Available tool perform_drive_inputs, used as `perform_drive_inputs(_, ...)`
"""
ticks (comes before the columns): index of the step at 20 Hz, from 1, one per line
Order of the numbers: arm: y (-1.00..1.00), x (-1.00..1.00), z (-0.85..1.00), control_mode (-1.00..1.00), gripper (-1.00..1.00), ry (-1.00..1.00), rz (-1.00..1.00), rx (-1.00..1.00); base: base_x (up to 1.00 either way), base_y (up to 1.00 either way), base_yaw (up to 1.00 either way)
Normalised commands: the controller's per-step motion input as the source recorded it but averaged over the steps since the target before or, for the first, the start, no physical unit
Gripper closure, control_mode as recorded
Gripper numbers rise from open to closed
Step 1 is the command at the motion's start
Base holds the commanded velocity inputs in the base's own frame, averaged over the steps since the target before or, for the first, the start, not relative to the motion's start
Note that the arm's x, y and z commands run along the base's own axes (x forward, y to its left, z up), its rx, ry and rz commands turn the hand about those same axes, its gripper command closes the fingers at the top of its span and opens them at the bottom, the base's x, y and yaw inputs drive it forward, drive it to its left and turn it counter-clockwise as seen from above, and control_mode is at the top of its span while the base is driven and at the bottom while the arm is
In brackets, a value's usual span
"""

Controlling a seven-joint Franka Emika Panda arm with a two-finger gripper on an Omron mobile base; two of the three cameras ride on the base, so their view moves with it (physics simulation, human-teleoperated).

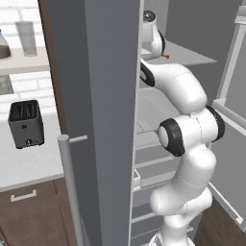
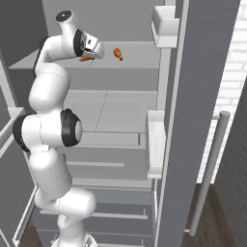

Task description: Place one carrot and one chicken drumstick in each tupperware on the nearby counter, to pack two identical lunches.

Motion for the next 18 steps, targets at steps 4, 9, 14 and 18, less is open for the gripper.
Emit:
perform_drive_inputs(4, 0.0, 0.0, -0.05, -1.0, 1.0, -0.05, 0.0, 0.0, 0.0, 0.0, 0.0)
perform_drive_inputs(9, -0.3, -0.89, 0.0, -1.0, 1.0, -0.22, 0.0, 0.05, 0.0, 0.0, 0.0)
perform_drive_inputs(14, -0.48, -1.0, 0.0, -1.0, 1.0, -0.42, 0.0, 0.11, 0.0, 0.0, 0.0)
perform_drive_inputs(18, -0.65, -1.0, 0.0, -1.0, 1.0, -0.27, 0.0, 0.07, 0.0, 0.0, 0.0)
